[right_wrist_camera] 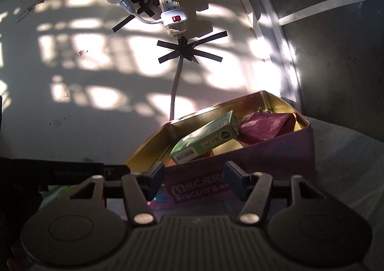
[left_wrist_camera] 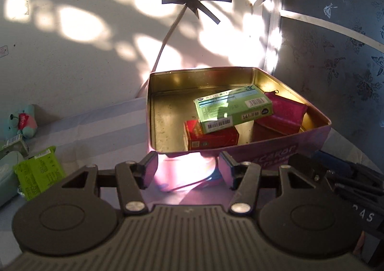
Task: Organize objects
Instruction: 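Carry the green medicine box into the pink tin and release it, then move the right gripper to the green snack packet and grasp it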
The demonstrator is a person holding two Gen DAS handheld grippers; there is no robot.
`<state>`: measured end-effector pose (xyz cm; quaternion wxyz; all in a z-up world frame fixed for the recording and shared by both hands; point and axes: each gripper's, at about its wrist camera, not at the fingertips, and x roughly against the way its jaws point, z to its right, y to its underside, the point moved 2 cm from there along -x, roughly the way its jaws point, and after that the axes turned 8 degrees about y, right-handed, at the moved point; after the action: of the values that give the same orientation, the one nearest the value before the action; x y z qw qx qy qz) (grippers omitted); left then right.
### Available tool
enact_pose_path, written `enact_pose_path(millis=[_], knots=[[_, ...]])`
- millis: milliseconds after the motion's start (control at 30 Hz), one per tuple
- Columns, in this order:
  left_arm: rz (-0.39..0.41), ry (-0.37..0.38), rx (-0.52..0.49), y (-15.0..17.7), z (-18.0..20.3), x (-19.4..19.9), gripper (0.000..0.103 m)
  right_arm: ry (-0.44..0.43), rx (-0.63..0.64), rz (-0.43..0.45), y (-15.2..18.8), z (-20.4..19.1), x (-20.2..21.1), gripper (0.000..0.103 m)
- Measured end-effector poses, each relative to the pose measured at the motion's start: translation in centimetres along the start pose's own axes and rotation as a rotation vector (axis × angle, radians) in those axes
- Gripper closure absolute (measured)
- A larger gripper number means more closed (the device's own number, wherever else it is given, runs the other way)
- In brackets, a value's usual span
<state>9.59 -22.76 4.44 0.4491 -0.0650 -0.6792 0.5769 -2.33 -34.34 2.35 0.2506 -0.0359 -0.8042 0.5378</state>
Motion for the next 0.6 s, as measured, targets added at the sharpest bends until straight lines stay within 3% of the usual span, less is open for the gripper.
enact_pose_path(millis=[333, 600], knots=[[-0.052, -0.182, 0.053, 5.6, -5.3, 3.8, 0.045, -0.080, 0.095, -0.087, 3.2, -4.9, 2.4, 0.046], [-0.038, -0.297, 0.110, 8.3, -10.0, 6.6, 0.045, -0.134, 0.168, -0.142, 5.2, -9.7, 2.5, 0.046]])
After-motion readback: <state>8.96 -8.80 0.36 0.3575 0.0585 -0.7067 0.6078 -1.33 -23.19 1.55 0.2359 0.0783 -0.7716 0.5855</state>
